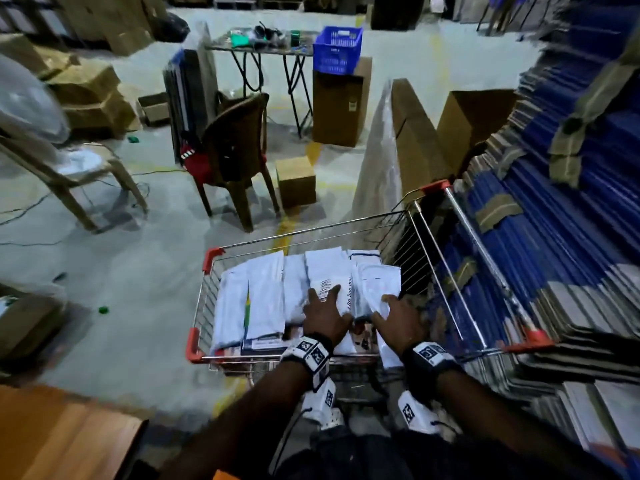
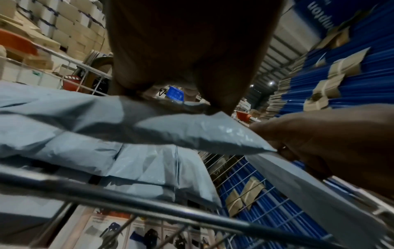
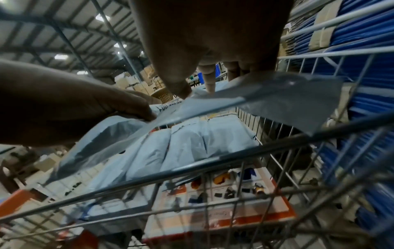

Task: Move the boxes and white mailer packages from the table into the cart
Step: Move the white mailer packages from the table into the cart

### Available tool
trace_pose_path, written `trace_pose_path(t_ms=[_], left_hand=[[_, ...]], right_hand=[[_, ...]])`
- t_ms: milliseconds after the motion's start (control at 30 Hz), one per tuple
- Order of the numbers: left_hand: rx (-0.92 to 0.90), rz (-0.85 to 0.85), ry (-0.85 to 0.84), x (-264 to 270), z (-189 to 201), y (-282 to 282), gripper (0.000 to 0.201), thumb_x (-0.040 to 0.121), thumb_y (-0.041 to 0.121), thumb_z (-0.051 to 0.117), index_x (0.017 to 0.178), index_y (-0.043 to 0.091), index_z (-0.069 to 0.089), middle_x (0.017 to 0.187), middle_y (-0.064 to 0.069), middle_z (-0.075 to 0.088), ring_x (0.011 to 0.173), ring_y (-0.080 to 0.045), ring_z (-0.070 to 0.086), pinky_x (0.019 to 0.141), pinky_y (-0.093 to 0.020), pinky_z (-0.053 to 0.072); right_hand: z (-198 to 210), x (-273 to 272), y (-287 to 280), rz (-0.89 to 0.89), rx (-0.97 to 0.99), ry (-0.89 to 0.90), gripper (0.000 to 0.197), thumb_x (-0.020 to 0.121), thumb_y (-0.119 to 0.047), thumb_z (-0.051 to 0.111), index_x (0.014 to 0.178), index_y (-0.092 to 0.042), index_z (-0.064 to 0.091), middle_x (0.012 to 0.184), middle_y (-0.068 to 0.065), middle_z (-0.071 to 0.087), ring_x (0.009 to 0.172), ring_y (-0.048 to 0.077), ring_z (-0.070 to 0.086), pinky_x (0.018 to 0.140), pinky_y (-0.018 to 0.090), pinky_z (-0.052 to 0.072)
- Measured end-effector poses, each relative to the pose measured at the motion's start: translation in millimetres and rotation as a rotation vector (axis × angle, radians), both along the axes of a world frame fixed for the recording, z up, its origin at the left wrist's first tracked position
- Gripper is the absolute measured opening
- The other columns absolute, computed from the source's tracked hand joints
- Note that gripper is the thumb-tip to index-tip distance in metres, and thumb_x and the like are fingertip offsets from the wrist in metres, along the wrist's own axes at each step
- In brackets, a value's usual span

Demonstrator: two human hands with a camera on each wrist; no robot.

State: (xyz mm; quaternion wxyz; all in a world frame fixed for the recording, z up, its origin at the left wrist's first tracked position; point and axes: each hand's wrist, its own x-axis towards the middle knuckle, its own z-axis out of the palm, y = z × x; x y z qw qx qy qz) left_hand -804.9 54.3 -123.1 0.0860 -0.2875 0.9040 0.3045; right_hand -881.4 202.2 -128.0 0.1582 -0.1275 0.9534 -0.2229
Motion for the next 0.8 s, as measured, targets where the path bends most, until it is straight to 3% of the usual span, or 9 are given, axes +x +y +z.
trace_pose_path(t_ms=[100,333,433,533,600,700,800], left_hand=[[0.004,0.013,-0.055,-33,-19,-7,0.073,0.09,0.041,0.057,0.152,0.039,0.019,0.159,-0.019,0.0,0.14,-0.046,0.024,0.107,-0.051,0.035],[-0.089,0.02,-0.093,-92,-50,-24,0.069,0.093,0.041,0.049,0.153,0.039,0.014,0.161,-0.019,-0.009,0.142,-0.044,0.022,0.109,-0.048,0.033],[-0.106,0.024,-0.118,-111,-64,-34,0.069,0.095,0.049,0.046,0.154,0.041,0.01,0.161,-0.016,-0.016,0.145,-0.043,0.015,0.11,-0.051,0.033],[-0.068,-0.016,-0.231,-123,-79,-38,0.076,0.093,0.06,0.045,0.154,0.042,0.004,0.159,-0.013,-0.024,0.146,-0.045,0.005,0.115,-0.053,0.023],[-0.085,-0.069,-0.312,-123,-85,-36,0.081,0.091,0.061,0.049,0.153,0.044,0.0,0.159,-0.009,-0.027,0.144,-0.048,0.009,0.113,-0.055,0.026],[-0.089,-0.186,-0.394,-127,-88,-40,0.09,0.086,0.06,0.058,0.152,0.046,-0.001,0.159,-0.006,-0.027,0.14,-0.05,0.017,0.111,-0.057,0.029],[-0.026,-0.203,-0.437,-131,-84,-47,0.091,0.087,0.053,0.063,0.152,0.045,0.0,0.16,-0.008,-0.025,0.141,-0.05,0.018,0.111,-0.057,0.029]], right_hand=[[-21,-38,-13,0.03,0.054,-0.029,0.063,0.081,-0.05,0.055,0.134,-0.018,0.05,0.129,0.018,0.057,0.117,0.036,0.054,0.097,0.042,0.045],[-58,-108,-47,0.043,0.114,-0.109,0.061,0.088,-0.038,0.059,0.141,-0.015,0.042,0.138,0.02,0.048,0.127,0.036,0.046,0.105,0.042,0.037],[-73,-129,-58,0.06,0.062,-0.157,0.067,0.092,-0.031,0.057,0.15,-0.011,0.03,0.149,0.023,0.034,0.137,0.036,0.034,0.11,0.036,0.029],[-98,-143,-55,0.165,0.129,-0.251,0.081,0.09,-0.038,0.059,0.155,-0.025,0.014,0.148,0.026,0.037,0.134,0.04,0.039,0.107,0.041,0.038],[-109,-144,-49,0.228,0.196,-0.305,0.088,0.085,-0.042,0.061,0.154,-0.035,0.007,0.157,0.022,0.022,0.139,0.039,0.032,0.11,0.041,0.036],[-114,-145,-42,0.373,0.298,-0.348,0.086,0.089,-0.04,0.062,0.155,-0.031,0.007,0.162,0.015,-0.008,0.149,0.034,0.008,0.119,0.039,0.021],[-116,-148,-39,0.416,0.302,-0.372,0.086,0.09,-0.038,0.063,0.156,-0.026,0.009,0.161,0.018,-0.007,0.149,0.033,0.006,0.12,0.035,0.016]])
